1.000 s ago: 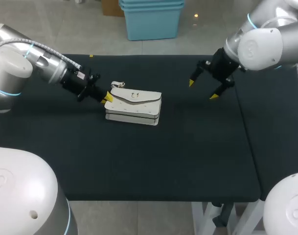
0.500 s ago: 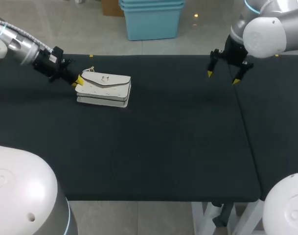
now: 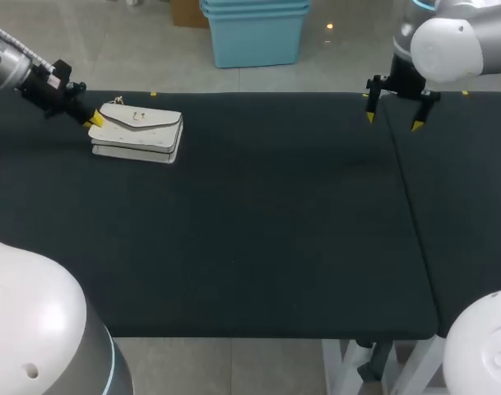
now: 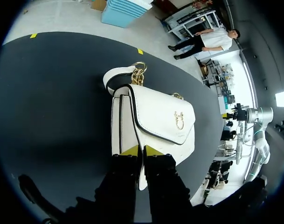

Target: Pick up the bag, open it, inspect its contents, close it, and place it on the opposite side

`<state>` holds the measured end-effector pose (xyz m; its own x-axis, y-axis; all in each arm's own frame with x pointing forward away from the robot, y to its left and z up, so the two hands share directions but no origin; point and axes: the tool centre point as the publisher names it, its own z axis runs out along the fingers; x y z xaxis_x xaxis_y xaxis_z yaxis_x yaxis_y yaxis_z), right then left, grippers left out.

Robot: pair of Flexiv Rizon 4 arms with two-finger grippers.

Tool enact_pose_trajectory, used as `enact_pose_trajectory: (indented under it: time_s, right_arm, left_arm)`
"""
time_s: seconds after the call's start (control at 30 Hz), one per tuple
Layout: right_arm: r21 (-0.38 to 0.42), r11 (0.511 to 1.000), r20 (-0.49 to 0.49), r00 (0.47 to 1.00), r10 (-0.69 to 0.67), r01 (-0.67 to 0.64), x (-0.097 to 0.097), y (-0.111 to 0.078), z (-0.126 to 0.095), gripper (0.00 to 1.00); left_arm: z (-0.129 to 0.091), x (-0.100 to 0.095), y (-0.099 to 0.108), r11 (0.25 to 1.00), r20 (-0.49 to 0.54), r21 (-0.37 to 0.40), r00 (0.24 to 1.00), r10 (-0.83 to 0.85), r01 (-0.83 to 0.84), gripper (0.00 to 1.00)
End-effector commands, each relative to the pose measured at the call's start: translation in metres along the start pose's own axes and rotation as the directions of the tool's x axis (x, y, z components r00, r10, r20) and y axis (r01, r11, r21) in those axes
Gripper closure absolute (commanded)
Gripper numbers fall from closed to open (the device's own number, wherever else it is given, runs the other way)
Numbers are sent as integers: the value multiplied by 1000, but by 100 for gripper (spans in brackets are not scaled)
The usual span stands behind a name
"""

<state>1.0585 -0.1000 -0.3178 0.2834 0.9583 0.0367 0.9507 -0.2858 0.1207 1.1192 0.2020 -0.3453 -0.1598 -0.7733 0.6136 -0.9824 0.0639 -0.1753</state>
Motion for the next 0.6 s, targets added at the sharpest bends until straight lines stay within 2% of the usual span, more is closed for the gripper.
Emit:
enact_pose_trajectory:
  time_s: [0.03, 0.3, 0.6]
  right_arm:
    - [0, 1000, 53, 999, 5, -5, -1, 2, -9, 0]
    - [-7, 1000, 86, 996, 22, -21, -12, 3, -14, 0]
    - [8, 998, 134, 989, 59, -61, -20, 7, -14, 0]
  left_arm:
    - [-10, -15, -14, 982, 17, -189, 1000, 16, -13, 100]
    - [-28, -50, -30, 969, 61, -248, 997, 37, -21, 100]
    - [-42, -78, -39, 965, 135, -262, 991, 23, 13, 100]
